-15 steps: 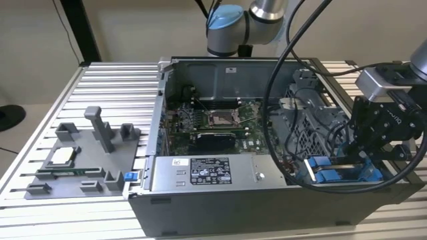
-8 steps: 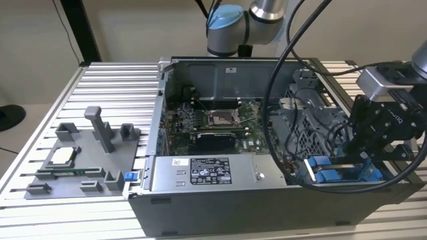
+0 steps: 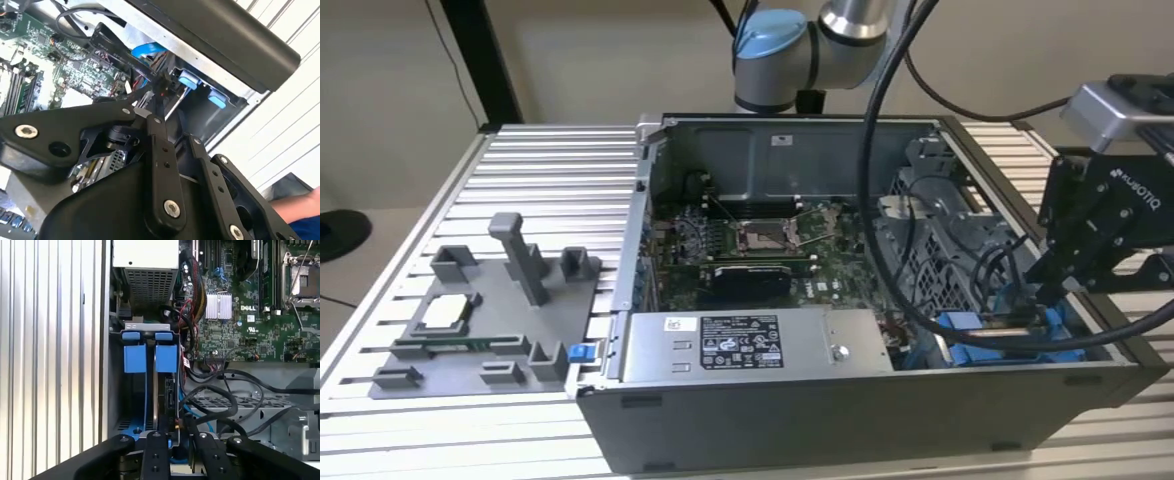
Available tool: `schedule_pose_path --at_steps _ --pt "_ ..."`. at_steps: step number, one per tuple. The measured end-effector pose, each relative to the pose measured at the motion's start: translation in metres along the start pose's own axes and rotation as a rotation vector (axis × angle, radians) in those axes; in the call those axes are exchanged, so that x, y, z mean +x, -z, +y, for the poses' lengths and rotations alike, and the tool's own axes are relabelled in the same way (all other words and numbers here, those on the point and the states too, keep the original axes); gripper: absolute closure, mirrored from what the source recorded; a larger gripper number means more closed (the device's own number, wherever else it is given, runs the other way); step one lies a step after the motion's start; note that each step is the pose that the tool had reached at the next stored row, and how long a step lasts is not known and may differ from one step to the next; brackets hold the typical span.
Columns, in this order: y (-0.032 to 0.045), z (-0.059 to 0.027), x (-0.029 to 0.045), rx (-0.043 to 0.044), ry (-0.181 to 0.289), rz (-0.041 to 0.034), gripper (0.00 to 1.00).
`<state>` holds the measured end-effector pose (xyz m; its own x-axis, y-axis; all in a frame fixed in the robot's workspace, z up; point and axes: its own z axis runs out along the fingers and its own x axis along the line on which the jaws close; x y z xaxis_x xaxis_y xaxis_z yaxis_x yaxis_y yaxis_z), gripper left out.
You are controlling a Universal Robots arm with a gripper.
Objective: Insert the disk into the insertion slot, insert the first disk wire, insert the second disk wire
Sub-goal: 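Insert the first disk wire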
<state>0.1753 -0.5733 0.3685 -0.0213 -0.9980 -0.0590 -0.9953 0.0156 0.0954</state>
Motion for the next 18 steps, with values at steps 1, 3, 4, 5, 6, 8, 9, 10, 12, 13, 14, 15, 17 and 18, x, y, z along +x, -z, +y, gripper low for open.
schedule_pose_path --at_steps 1,3,4,5,6,8,9,10,12,13,14,15,17,18 --pt "0.0040 0.0004 -0.0002 0.0001 0.000 0.0004 1.00" --pt "0.0049 0.0005 -0.0003 0.0000 0.000 -0.0001 1.00" --pt "0.0051 0.0005 -0.0003 0.0001 0.001 -0.0001 1.00" --pt "0.0051 0.0005 -0.0003 0.0005 0.002 -0.0001 1.00" --pt "0.0052 0.0008 -0.0003 0.0008 0.002 0.0003 1.00" --pt "0.0053 0.0007 -0.0003 0.0009 0.002 0.0004 1.00" --pt "0.0054 0.0003 -0.0003 0.0010 0.002 0.0006 1.00" --pt "0.0055 -0.0003 -0.0004 0.0010 0.002 0.0006 1.00" --pt "0.0070 -0.0002 -0.0004 0.0010 0.002 0.0003 1.00" --pt "0.0083 -0.0001 -0.0005 0.0010 0.002 0.0002 1.00" --pt "0.0095 -0.0001 -0.0006 0.0009 0.002 0.0000 1.00" --pt "0.0099 -0.0001 -0.0006 0.0009 0.002 -0.0002 1.00" --pt "0.0100 -0.0002 -0.0006 0.0021 0.003 -0.0003 0.00" --pt "0.0100 -0.0004 -0.0006 0.0038 0.003 -0.0004 0.00"
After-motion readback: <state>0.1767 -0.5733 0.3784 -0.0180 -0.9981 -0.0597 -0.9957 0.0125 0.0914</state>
